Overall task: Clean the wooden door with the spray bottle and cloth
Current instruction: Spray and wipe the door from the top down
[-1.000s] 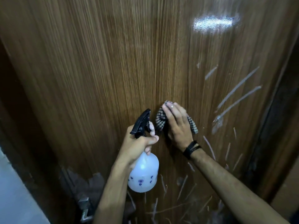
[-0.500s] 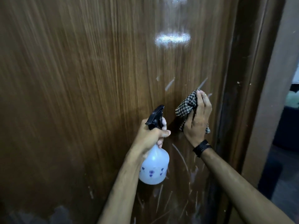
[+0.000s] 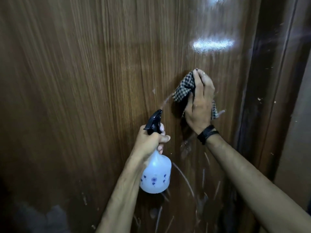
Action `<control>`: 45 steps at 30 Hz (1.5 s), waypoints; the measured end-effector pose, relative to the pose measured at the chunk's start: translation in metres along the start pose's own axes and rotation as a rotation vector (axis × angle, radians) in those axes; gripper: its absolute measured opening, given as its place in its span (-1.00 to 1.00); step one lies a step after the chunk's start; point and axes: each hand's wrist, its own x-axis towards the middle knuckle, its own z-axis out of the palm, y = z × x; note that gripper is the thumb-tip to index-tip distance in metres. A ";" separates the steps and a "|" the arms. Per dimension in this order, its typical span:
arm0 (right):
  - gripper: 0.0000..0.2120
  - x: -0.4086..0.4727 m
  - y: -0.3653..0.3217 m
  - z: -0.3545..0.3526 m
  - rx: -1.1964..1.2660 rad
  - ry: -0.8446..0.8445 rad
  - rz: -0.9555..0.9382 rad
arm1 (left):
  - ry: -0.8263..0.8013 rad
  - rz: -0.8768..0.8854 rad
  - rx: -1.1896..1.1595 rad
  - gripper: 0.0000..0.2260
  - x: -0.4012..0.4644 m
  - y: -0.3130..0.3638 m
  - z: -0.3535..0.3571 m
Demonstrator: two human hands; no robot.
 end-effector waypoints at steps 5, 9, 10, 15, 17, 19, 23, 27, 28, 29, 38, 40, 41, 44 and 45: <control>-0.43 -0.006 -0.010 0.030 -0.057 -0.093 -0.071 | 0.070 0.028 0.006 -0.75 -0.006 0.010 0.001; -0.22 -0.067 -0.018 0.030 -0.057 -0.257 -0.303 | 0.102 0.065 0.034 -0.77 -0.009 0.018 0.001; -0.18 -0.076 -0.017 0.029 -0.052 -0.287 -0.313 | 0.102 0.070 0.039 -0.77 -0.010 0.019 0.001; -0.33 -0.028 -0.020 0.032 -0.017 -0.125 -0.081 | 0.073 0.085 0.078 -0.77 -0.018 0.029 -0.008; -0.43 0.009 -0.025 0.036 -0.021 -0.056 0.002 | 0.049 0.108 0.089 -0.77 -0.019 0.033 -0.014; -0.45 0.032 -0.034 0.043 -0.031 -0.043 -0.017 | 0.048 0.126 0.089 -0.77 -0.021 0.038 -0.021; -0.35 0.007 -0.057 0.055 -0.029 -0.134 -0.192 | 0.055 0.137 0.036 -0.76 -0.023 0.042 -0.032; -0.36 -0.064 -0.058 0.053 -0.054 -0.273 -0.355 | 0.040 0.134 0.013 -0.78 -0.024 0.038 -0.035; -0.38 -0.076 -0.054 0.049 -0.052 -0.281 -0.346 | 0.035 0.131 0.022 -0.80 -0.024 0.035 -0.034; -0.39 -0.082 -0.048 0.043 -0.049 -0.283 -0.319 | 0.024 0.123 0.026 -0.81 -0.024 0.033 -0.033; -0.51 -0.064 0.023 -0.029 -0.043 0.059 0.219 | -0.131 0.029 0.060 -0.76 -0.006 0.005 0.015; -0.51 -0.066 0.043 -0.044 -0.076 0.115 0.296 | -0.164 -0.017 0.074 -0.75 -0.001 -0.006 0.029; -0.50 -0.068 0.052 -0.050 -0.084 0.121 0.330 | -0.182 -0.036 0.085 -0.75 0.001 -0.012 0.036; -0.47 -0.077 0.075 -0.063 -0.094 0.103 0.375 | -0.241 -0.084 0.122 -0.74 0.005 -0.028 0.054; -0.48 -0.080 0.079 -0.065 -0.096 0.090 0.376 | -0.254 -0.095 0.128 -0.74 0.005 -0.032 0.059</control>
